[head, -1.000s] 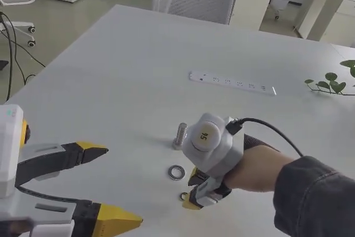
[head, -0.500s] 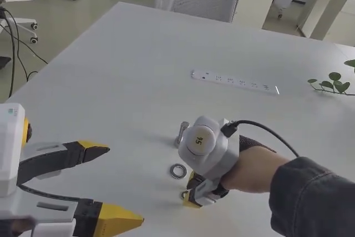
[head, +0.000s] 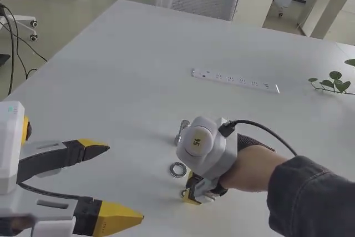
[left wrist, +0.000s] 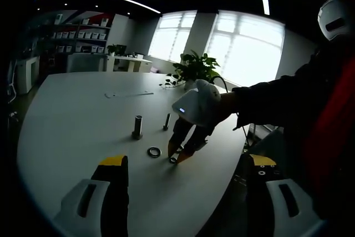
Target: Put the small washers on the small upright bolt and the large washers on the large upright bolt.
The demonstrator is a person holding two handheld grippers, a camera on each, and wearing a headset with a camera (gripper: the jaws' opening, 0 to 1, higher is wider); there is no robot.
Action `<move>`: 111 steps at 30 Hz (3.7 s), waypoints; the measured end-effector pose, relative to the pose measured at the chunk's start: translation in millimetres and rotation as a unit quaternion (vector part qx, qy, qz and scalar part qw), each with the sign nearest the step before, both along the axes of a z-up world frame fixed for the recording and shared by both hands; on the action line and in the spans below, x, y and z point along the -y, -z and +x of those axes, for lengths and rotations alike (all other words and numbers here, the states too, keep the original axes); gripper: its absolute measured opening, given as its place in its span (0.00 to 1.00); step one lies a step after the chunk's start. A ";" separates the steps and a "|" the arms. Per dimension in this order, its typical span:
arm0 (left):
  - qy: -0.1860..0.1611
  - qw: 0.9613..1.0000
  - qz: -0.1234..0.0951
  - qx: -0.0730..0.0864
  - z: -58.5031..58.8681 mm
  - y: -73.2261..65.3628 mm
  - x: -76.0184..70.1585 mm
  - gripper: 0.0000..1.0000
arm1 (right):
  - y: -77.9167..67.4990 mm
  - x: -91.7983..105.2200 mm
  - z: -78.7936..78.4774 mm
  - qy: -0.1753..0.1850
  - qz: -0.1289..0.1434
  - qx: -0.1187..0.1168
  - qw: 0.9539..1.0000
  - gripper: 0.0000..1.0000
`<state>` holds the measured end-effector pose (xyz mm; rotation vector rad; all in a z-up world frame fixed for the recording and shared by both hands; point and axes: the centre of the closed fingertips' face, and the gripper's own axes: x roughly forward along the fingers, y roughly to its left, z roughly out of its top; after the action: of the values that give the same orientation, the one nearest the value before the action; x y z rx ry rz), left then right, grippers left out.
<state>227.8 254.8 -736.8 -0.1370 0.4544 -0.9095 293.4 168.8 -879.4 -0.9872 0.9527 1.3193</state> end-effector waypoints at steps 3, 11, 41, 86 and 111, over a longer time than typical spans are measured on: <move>0.000 1.000 -0.001 0.001 0.5 -0.6 0.0 0.88 | 0.0 -0.1 -0.4 0.000 -0.001 -0.001 1.000 0.15; -0.002 1.000 -0.001 0.000 0.7 0.1 -0.7 0.88 | 0.4 0.1 -0.2 0.000 0.000 -0.001 1.000 0.14; 0.006 1.000 0.001 -0.001 -1.1 -1.0 4.4 0.87 | -14.3 14.5 3.8 0.006 0.000 0.009 1.000 0.14; 0.027 1.000 0.004 0.000 3.0 -0.4 18.9 0.87 | -74.3 102.2 64.1 0.094 -0.014 0.072 0.993 0.14; 0.017 1.000 0.007 -0.007 1.5 2.5 14.5 0.87 | -94.9 84.6 97.1 0.070 -0.017 0.100 0.992 0.14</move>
<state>229.4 240.3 -739.3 -0.1247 0.4775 -0.9384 390.5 84.2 -784.5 -1.0391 0.8775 1.0692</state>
